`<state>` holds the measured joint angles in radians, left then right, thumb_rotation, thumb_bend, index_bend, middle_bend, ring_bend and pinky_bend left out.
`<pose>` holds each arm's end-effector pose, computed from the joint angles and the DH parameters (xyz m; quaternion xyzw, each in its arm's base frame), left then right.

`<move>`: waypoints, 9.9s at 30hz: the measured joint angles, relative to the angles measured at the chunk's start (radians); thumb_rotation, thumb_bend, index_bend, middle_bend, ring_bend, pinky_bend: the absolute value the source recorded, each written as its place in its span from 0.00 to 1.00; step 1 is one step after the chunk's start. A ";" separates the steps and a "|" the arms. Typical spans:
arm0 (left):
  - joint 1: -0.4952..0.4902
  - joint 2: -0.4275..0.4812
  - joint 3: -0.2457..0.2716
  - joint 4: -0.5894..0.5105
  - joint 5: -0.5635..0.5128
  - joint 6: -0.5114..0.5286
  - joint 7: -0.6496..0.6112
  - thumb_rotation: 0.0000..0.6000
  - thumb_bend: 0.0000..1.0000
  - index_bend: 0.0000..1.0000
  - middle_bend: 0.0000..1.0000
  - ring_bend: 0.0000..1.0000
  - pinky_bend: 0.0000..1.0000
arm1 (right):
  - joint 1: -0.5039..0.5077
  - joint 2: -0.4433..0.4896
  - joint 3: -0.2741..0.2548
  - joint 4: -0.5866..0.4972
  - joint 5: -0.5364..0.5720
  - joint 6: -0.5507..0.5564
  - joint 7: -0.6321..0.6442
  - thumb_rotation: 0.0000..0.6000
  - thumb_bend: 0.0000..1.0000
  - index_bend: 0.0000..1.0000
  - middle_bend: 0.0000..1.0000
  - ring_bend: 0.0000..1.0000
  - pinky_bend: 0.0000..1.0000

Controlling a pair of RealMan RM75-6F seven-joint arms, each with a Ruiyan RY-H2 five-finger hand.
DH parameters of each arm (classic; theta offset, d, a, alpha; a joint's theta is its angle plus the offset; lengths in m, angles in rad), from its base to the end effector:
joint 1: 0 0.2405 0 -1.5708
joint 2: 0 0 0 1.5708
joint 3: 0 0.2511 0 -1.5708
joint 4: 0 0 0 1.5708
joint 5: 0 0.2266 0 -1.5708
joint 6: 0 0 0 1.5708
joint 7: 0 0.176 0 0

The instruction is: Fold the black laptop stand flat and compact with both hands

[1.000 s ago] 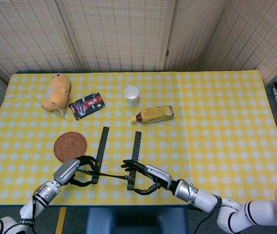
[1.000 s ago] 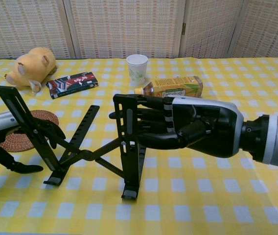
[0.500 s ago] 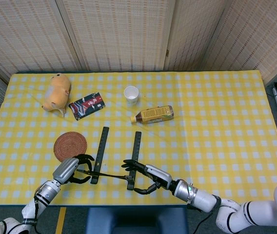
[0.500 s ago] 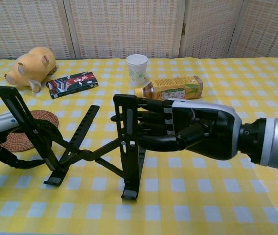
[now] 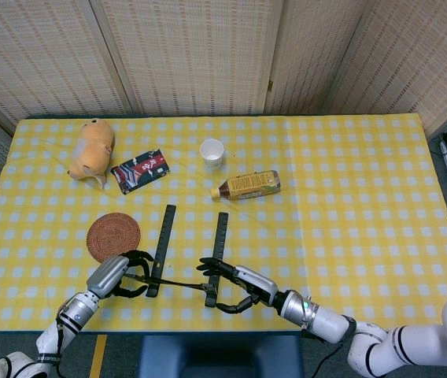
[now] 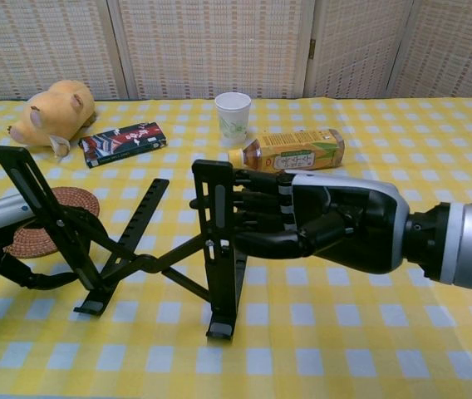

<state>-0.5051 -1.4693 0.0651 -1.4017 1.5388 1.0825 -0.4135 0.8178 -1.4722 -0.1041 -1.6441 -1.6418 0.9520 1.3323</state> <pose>-0.2305 0.2820 -0.0401 -0.6770 -0.5404 -0.4190 0.2722 -0.0915 -0.2559 -0.0766 -0.4872 0.7706 -0.3925 0.1218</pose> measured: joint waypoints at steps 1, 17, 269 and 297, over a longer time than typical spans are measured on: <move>0.000 0.000 0.000 0.000 0.000 -0.001 -0.001 1.00 0.35 0.55 0.33 0.26 0.34 | 0.000 0.000 0.000 0.001 0.000 -0.001 0.000 1.00 0.39 0.03 0.11 0.10 0.00; -0.001 -0.005 -0.003 -0.003 0.005 -0.016 -0.017 1.00 0.40 0.56 0.33 0.26 0.34 | -0.004 -0.006 0.010 0.007 0.008 -0.009 0.000 1.00 0.39 0.03 0.11 0.10 0.00; -0.116 0.063 -0.184 0.022 -0.221 -0.155 0.174 1.00 0.21 0.00 0.00 0.00 0.00 | 0.445 -0.244 0.165 0.299 0.521 -0.500 -2.081 1.00 0.22 0.00 0.11 0.03 0.00; -0.109 0.069 -0.193 -0.015 -0.225 -0.122 0.249 1.00 0.21 0.00 0.00 0.00 0.00 | 0.379 -0.200 0.129 0.262 0.350 -0.313 -1.896 1.00 0.22 0.02 0.12 0.12 0.01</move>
<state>-0.6145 -1.4006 -0.1278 -1.4167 1.3142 0.9606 -0.1649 1.1970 -1.6725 0.0254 -1.3820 -1.2921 0.6388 -0.5637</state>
